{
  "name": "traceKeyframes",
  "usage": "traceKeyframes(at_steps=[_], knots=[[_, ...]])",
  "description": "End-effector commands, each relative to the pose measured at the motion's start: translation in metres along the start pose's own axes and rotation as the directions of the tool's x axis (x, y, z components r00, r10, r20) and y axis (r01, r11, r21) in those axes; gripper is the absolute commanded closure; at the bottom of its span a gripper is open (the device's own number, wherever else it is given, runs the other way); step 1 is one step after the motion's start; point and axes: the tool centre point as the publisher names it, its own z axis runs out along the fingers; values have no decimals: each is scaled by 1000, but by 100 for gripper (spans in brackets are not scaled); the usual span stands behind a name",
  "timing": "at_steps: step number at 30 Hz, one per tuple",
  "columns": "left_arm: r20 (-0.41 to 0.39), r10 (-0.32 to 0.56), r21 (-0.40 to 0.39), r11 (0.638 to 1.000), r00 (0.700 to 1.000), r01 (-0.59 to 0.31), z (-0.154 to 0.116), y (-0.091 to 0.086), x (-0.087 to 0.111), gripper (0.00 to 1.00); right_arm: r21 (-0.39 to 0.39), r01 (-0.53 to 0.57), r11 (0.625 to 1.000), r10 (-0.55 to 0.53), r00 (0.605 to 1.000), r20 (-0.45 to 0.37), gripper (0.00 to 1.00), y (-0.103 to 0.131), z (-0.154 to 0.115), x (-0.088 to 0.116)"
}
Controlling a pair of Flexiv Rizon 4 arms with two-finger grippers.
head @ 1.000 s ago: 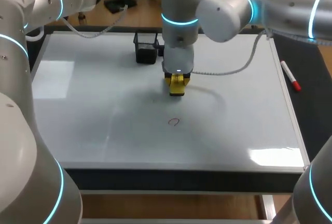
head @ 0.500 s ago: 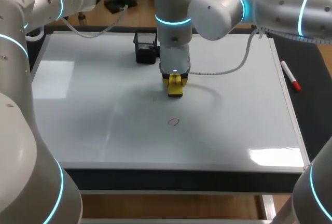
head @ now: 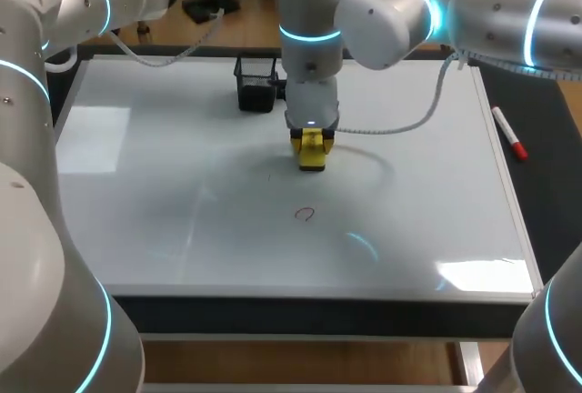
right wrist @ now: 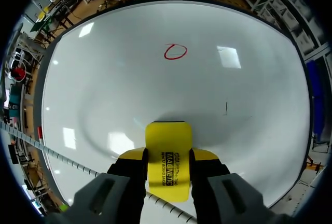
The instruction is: Pick up the inspection probe, press it on each red-marked spot on the whiteboard one by one, put down the probe, pick up the eraser, and wipe off all the red marks.
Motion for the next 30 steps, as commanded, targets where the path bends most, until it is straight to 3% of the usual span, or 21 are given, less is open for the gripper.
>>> traceKeyframes(at_steps=[1, 30], knots=[[-227, 0, 6, 1000, 974, 2, -3, 2, -6, 100, 1, -5, 1000, 5, 1000, 1, 100, 0, 2, 10], [-227, 0, 6, 1000, 974, 2, -3, 2, -6, 100, -9, -134, 991, 134, 991, -8, 100, 0, 7, 74]])
